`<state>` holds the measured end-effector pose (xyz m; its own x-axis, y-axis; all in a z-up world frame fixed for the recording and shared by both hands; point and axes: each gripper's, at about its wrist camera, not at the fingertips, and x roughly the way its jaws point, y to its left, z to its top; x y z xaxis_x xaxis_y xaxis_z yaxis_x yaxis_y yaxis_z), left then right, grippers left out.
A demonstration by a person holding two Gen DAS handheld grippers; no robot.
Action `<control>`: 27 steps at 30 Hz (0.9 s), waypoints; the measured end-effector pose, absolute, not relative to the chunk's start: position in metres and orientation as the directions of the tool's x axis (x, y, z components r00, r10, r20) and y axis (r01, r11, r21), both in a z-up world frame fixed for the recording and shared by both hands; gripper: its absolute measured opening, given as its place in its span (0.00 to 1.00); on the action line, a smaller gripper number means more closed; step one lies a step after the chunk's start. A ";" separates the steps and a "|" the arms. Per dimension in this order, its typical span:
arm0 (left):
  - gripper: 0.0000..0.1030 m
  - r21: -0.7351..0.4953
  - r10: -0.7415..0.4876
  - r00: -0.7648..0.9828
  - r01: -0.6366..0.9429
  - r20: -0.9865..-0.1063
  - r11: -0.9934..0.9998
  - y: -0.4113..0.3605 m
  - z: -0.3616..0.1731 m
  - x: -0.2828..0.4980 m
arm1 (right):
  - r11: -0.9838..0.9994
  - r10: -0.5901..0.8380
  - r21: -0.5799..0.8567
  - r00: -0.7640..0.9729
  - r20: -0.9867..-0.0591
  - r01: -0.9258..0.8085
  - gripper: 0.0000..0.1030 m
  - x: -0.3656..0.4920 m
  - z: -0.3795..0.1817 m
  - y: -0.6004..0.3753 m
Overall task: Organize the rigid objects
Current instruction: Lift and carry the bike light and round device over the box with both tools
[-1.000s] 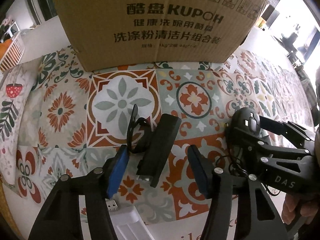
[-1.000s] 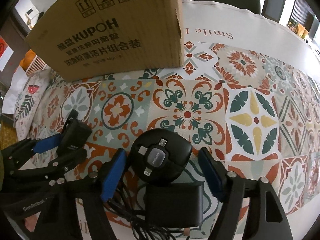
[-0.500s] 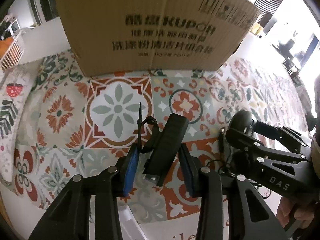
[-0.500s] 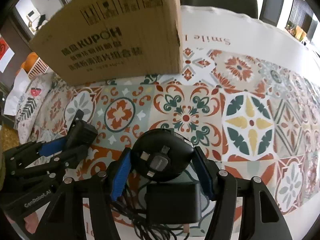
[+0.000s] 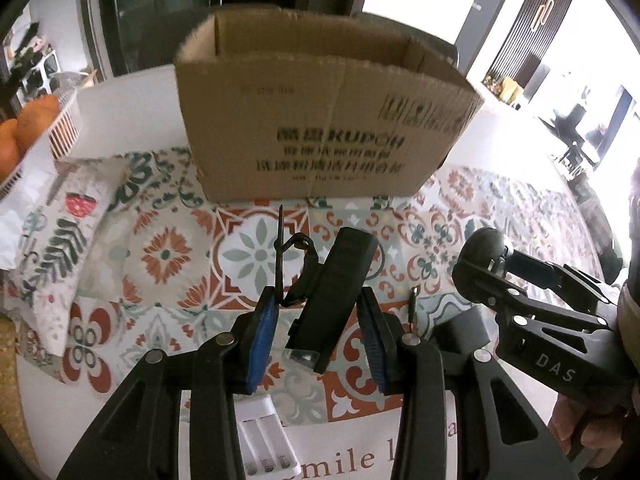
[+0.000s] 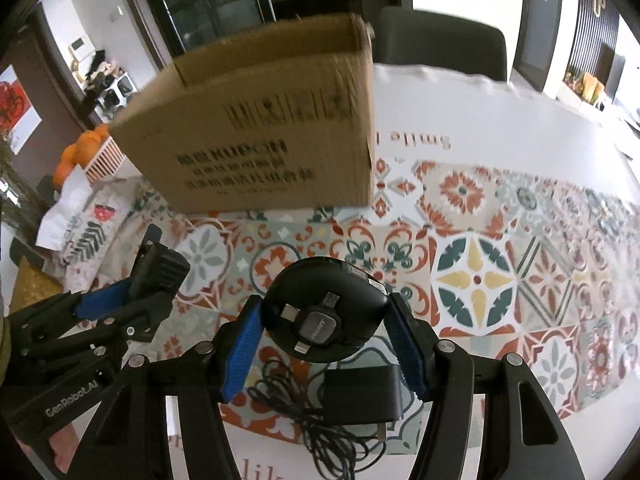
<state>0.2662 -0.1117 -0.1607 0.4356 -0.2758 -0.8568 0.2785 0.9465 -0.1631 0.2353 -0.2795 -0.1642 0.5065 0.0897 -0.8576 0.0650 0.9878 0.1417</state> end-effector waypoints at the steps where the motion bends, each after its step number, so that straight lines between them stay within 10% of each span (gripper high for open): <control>1: 0.39 -0.158 -0.274 0.448 0.278 -0.851 0.947 -0.110 -0.156 0.264 | 0.988 0.088 0.140 0.515 -0.852 0.062 0.60 0.234 -0.159 -0.278; 27: 0.39 -0.117 -0.299 0.630 0.314 -0.717 0.942 -0.081 -0.052 0.234 | 0.991 0.077 0.131 0.695 -0.715 0.025 0.60 0.201 -0.053 -0.244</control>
<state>0.2342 -0.0815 -0.0524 0.6297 -0.2991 -0.7169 0.3137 0.9422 -0.1175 0.2015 -0.2444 -0.0533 0.6953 0.0772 -0.7146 0.0248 0.9911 0.1311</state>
